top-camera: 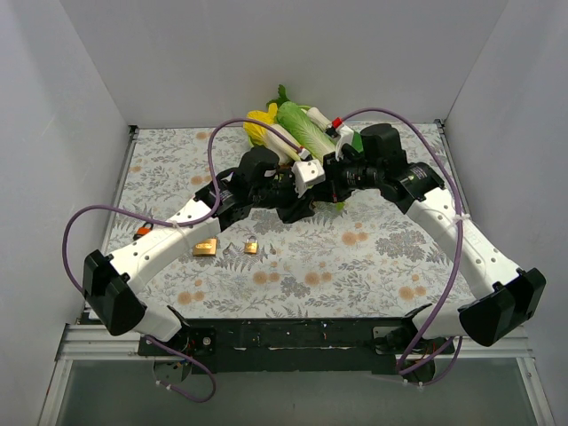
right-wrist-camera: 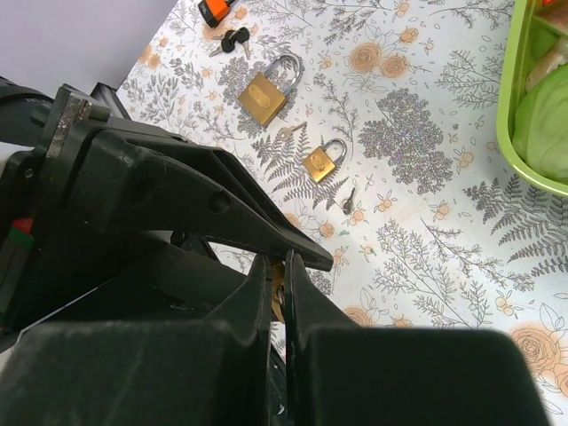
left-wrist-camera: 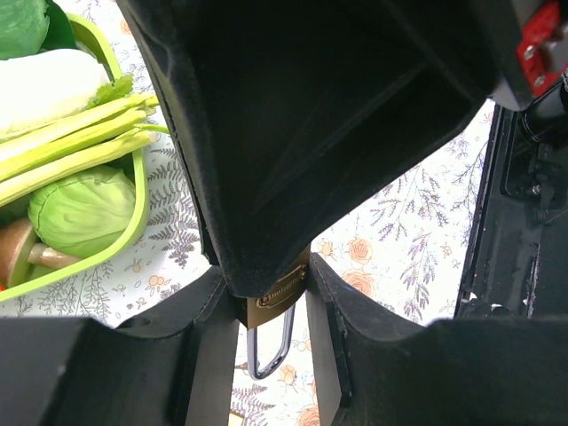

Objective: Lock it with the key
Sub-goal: Lock the lock.

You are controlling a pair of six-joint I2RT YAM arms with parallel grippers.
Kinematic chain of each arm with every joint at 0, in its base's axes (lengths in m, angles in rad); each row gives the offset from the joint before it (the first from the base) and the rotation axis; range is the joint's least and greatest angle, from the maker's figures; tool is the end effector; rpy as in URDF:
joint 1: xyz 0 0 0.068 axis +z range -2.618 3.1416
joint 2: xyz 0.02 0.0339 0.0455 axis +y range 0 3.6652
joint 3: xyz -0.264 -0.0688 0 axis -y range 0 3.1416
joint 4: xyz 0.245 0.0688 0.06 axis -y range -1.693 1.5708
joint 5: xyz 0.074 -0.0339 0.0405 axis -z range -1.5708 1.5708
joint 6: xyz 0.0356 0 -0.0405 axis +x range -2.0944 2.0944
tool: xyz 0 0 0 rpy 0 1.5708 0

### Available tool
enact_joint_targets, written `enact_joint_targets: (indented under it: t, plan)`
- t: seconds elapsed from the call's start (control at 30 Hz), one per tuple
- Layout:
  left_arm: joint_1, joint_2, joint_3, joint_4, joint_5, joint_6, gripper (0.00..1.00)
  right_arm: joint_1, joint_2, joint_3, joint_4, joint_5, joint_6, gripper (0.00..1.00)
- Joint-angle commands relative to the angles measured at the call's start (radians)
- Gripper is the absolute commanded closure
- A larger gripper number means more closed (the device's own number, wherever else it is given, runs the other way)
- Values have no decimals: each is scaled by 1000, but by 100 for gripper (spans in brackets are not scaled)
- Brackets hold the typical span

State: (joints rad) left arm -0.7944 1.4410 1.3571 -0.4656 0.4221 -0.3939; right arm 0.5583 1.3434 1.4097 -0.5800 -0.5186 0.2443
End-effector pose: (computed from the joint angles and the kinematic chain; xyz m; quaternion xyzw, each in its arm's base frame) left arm 0.2179 -0.2427 0.3589 0.2700 0.8157 -0.4190 0.2937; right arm 0.2386 0.1698 0.3952 -0.2582 0.8042 0.3942 0.3622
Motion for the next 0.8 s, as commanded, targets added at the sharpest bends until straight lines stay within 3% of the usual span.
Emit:
enact_joint_targets:
  t: [0.0, 0.07, 0.2, 0.23, 0.27, 0.37, 0.77]
  plan:
    - [-2, -25, 20, 44, -28, 6, 100, -31, -16, 18, -15, 40, -4, 99]
    - [-2, -37, 2, 44, -23, 4, 79, -55, -16, 18, -14, 23, 3, 99]
    - [-2, -51, -24, 54, -19, -11, 64, -89, -26, 6, 12, -8, 24, 99]
    - [-2, -51, -26, 53, -23, -14, 58, -103, -26, -5, 20, -26, 33, 99]
    - [-2, -53, -32, 56, -28, -19, 44, -109, -27, -6, 20, -31, 38, 99]
    - [-2, -59, -50, 61, -42, -14, 26, -141, -30, -20, 31, -63, 62, 99]
    - [-2, -60, -107, 174, -48, -23, 22, -204, -49, -89, 92, -167, 151, 99]
